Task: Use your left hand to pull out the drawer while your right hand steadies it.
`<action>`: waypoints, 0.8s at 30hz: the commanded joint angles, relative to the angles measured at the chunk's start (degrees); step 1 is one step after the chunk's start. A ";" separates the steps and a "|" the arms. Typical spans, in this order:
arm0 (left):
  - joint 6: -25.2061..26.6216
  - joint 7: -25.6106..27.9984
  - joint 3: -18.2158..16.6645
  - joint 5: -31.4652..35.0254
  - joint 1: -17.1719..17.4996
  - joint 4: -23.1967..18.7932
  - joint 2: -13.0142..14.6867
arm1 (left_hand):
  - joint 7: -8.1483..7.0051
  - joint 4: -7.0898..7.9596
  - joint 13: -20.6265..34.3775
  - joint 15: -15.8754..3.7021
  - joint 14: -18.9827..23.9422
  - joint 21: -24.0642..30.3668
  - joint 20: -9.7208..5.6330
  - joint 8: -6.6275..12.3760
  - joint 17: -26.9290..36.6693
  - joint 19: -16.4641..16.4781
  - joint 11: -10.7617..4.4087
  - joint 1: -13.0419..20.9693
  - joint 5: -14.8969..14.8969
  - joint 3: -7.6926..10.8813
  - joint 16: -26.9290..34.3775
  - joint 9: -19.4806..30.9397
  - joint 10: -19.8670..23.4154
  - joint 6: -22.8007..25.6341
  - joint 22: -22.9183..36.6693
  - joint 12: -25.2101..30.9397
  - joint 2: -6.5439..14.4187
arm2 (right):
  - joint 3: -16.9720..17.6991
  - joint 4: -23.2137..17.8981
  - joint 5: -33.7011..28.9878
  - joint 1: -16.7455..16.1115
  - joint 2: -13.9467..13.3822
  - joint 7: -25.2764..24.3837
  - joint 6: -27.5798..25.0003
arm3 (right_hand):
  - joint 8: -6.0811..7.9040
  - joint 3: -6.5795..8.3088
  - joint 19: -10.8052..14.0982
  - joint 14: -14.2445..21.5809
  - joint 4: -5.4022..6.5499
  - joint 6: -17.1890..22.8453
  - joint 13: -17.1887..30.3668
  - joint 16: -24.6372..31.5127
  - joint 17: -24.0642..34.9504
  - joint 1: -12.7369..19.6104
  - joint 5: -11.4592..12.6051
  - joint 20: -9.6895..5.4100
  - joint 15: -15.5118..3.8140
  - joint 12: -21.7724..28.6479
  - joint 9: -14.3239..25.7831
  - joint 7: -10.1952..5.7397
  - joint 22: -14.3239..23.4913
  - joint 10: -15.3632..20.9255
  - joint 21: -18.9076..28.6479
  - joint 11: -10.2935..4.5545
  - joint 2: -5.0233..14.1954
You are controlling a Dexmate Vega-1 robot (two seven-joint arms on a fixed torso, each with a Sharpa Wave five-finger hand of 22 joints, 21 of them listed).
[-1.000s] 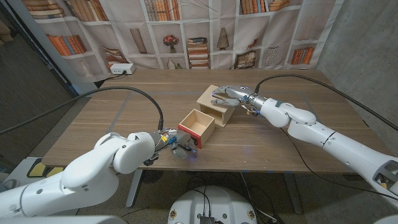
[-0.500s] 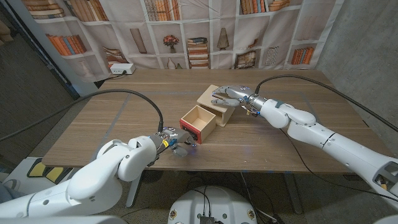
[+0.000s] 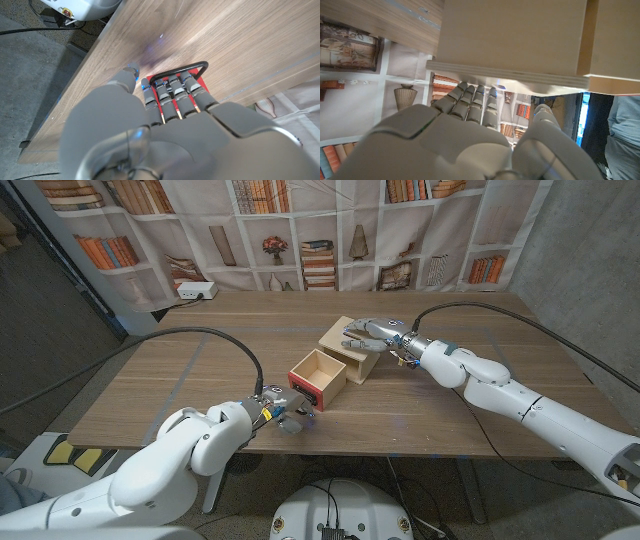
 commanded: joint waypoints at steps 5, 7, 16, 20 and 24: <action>0.27 1.18 -2.66 3.19 5.17 -0.40 -0.10 | -0.26 -0.72 0.03 -0.07 -8.51 -1.79 0.98 -0.73 0.10 -7.16 0.53 -0.12 -1.12 0.67 -0.76 0.07 -7.14 -5.51 0.14 -0.73 -0.75 | 0.35 -2.17 -0.89 -1.23 -0.51 -0.03 -1.12 | 0.21 0.08 0.67 0.05 -0.13 0.84 0.16 -0.16 0.13 0.03 -0.07 -2.42 -0.70 0.34 0.28 0.05 -0.04 0.63 -0.14 -0.06 0.28; 0.13 0.52 -2.52 3.51 5.14 -0.06 -0.51 | -0.70 -0.70 0.01 0.45 -9.36 -1.84 1.32 -0.83 0.11 -8.09 0.74 -0.29 -1.23 0.64 -0.60 0.06 -8.16 -6.68 0.13 -0.71 -0.82 | 0.38 -2.45 -0.96 -1.28 -0.58 0.20 -1.27 | 0.20 0.08 0.66 0.02 -0.13 0.85 0.16 -0.18 0.13 0.03 -0.07 -2.39 -0.73 0.33 0.28 0.07 -0.04 0.61 -0.17 -0.14 0.28; -0.54 -1.86 -2.77 3.76 5.01 0.74 -1.59 | -3.17 -0.85 -0.06 4.52 -11.52 -1.38 3.94 -1.30 0.02 -9.44 1.49 -0.99 -1.66 0.18 -0.22 0.06 -11.28 -12.42 0.05 -0.50 -1.87 | 0.43 -2.63 -0.79 -1.58 -0.51 0.61 -1.62 | 0.23 0.08 0.68 0.15 -0.16 0.97 0.16 -0.13 0.12 0.02 -0.07 -2.35 -0.71 0.41 0.28 0.01 -0.04 0.82 -0.27 -0.13 0.26; -0.78 -2.54 -2.56 4.55 4.74 1.06 -2.22 | -3.81 -0.87 -0.11 5.51 -13.10 -1.12 5.12 -1.32 0.00 -9.68 2.81 -1.38 -1.79 -0.05 -0.34 0.08 -14.15 -16.70 0.00 -0.62 -2.28 | 0.58 -2.69 -0.69 -1.84 -0.62 0.44 -1.73 | 0.25 0.08 0.68 0.19 -0.17 1.05 0.16 -0.12 0.12 0.02 -0.07 -2.34 -0.69 0.41 0.28 0.00 -0.03 0.84 -0.31 -0.17 0.26; -1.50 -1.59 -3.26 4.92 5.17 1.11 -2.22 | -3.50 -0.76 -0.12 5.17 -14.22 -1.38 5.06 -1.07 0.02 -10.73 1.97 -1.61 -1.80 -0.10 -0.44 0.09 -15.28 -17.75 0.00 -0.60 -2.24 | 0.79 -2.86 -0.73 -2.09 -0.73 0.12 -1.99 | 0.24 0.09 0.70 0.12 -0.18 1.05 0.16 -0.15 0.12 0.02 -0.07 -2.35 -0.79 0.43 0.28 0.00 -0.03 0.88 -0.33 -0.12 0.26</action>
